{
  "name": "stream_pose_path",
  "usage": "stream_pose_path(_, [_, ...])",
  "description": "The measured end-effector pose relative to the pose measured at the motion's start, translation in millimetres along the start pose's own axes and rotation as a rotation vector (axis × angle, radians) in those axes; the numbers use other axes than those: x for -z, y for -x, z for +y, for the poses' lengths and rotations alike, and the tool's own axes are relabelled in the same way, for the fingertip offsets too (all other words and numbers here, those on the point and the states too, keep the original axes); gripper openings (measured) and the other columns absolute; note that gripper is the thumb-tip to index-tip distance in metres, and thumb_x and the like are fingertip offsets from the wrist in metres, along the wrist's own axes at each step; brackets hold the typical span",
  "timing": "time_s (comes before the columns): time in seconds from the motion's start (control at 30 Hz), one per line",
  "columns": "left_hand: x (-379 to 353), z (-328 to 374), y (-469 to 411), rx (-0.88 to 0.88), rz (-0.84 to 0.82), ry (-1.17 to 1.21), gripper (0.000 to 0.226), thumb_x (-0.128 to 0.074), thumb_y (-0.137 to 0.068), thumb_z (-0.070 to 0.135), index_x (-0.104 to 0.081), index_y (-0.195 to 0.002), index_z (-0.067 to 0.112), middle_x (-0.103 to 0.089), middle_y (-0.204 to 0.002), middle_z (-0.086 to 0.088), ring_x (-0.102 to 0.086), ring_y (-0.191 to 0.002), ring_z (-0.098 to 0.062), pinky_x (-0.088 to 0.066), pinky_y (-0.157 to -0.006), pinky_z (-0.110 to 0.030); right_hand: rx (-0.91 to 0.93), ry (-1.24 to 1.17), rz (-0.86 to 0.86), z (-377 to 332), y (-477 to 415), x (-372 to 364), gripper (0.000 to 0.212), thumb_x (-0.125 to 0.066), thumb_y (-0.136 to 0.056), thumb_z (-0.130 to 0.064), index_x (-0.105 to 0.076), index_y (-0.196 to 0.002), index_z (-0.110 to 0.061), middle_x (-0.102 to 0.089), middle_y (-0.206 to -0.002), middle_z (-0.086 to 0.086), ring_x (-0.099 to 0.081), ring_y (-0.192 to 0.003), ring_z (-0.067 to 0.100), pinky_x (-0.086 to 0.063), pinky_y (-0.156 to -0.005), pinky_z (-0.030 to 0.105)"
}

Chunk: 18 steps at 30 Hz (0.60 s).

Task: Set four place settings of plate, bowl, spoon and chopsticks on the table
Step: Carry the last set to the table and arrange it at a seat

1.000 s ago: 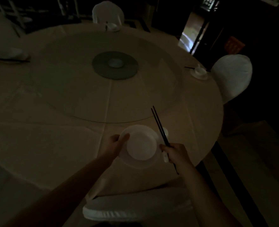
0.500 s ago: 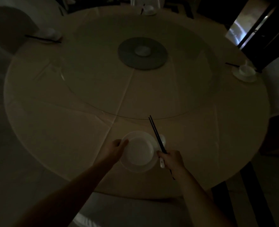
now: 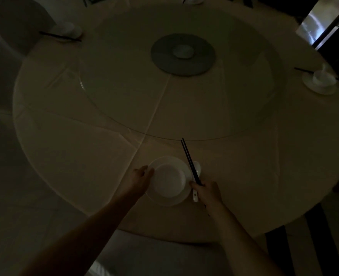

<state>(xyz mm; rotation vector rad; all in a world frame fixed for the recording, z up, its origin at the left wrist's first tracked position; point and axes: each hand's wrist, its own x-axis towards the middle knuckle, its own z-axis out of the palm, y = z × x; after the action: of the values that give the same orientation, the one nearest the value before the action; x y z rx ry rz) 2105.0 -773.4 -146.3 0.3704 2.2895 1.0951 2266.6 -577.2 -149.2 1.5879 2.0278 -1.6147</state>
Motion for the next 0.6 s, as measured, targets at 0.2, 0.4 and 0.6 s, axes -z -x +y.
stream_pose_path(0.2, [-2,-8,-1,0.023,0.042,0.077,0.034,-0.05,-0.081,0.062,-0.063,-0.1,0.036,-0.065,-0.075,0.02,-0.067,-0.07,-0.003,-0.059,-0.068,-0.047,0.0,0.036,0.031,5,0,-4,0.028,-0.073,-0.084,-0.037,-0.072,-0.073,-0.012,-0.072,-0.076,0.008,-0.068,-0.074,0.024,-0.054,-0.071,0.037])
stream_pose_path(0.4, [-1,-11,1,0.103,0.044,0.173,0.026,-0.055,-0.077,0.057,-0.065,-0.083,0.034,-0.068,-0.083,0.006,-0.07,-0.078,-0.021,-0.059,-0.071,-0.055,0.076,-0.002,0.222,11,13,13,0.036,-0.068,-0.09,-0.04,-0.066,-0.059,-0.02,-0.062,-0.054,-0.007,-0.061,-0.055,0.01,-0.036,-0.047,0.022])
stream_pose_path(0.6, [3,-18,0,0.207,0.117,0.126,0.042,-0.063,-0.091,0.031,-0.059,-0.124,0.005,-0.065,-0.109,-0.012,-0.065,-0.095,-0.027,-0.056,-0.086,-0.046,0.141,-0.123,0.032,10,20,34,0.017,-0.063,-0.095,-0.022,-0.073,-0.084,-0.014,-0.074,-0.076,-0.002,-0.069,-0.073,0.017,-0.046,-0.058,0.023])
